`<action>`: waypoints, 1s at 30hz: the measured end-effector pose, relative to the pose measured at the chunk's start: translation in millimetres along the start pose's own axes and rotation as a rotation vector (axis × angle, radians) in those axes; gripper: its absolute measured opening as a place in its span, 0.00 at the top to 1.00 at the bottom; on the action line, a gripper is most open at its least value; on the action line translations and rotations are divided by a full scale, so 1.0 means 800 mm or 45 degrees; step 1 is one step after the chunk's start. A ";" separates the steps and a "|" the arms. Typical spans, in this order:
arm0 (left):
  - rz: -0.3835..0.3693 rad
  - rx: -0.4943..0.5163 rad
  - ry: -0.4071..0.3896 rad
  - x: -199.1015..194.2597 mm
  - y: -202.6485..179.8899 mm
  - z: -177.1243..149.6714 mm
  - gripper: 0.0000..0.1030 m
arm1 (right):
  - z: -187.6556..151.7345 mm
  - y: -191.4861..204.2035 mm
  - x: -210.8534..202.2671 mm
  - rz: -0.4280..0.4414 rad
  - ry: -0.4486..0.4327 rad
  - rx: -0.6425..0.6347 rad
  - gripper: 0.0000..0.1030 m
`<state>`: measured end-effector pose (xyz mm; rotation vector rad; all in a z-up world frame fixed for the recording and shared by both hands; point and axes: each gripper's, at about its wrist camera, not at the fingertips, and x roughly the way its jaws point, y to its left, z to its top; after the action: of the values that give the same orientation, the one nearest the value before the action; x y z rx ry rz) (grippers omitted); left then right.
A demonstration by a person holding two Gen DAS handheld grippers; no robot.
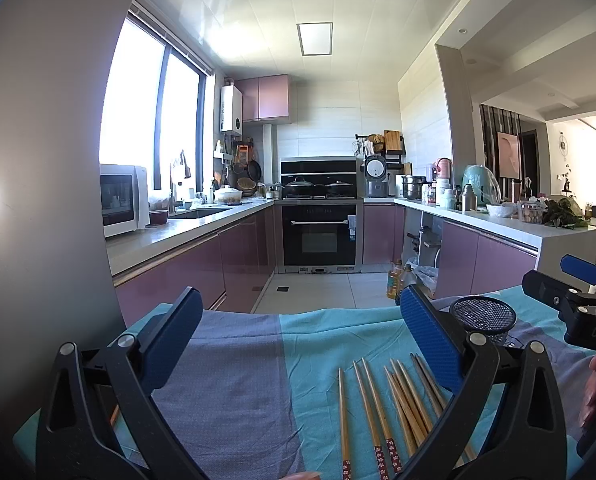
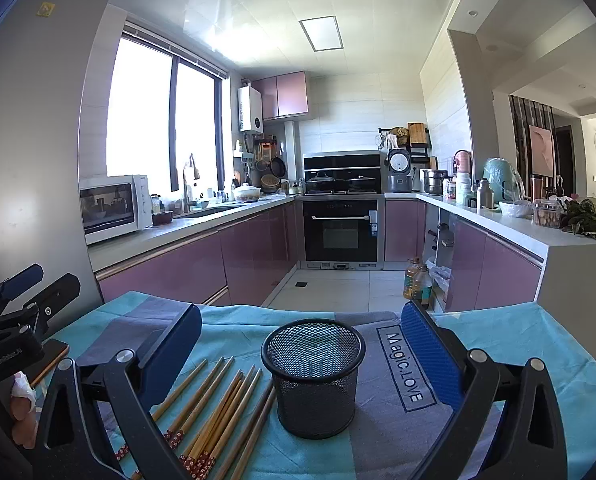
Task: Organize utensils
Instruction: 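Lower the right gripper onto a wooden chopstick and close it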
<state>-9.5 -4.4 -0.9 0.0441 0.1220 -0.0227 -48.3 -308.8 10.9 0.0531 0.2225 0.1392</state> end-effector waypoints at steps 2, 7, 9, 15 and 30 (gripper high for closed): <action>0.000 0.001 0.004 0.001 0.000 -0.003 0.05 | 0.001 -0.001 0.000 0.004 0.003 0.004 0.06; -0.005 0.000 0.024 0.004 0.001 -0.007 0.05 | -0.001 0.001 -0.003 0.046 0.041 0.002 0.06; -0.010 0.006 0.050 0.007 0.002 -0.009 0.05 | -0.004 0.005 -0.003 0.088 0.074 -0.013 0.06; -0.038 0.057 0.193 0.029 0.003 -0.023 0.05 | -0.036 0.034 0.015 0.268 0.315 -0.109 0.06; -0.190 0.174 0.720 0.128 -0.012 -0.090 0.41 | -0.102 0.041 0.101 0.223 0.807 -0.036 0.58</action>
<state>83.4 -12.6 -85.0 0.1779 0.6891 -0.1677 6.8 -261.4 -83.5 -0.0015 0.8498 0.3324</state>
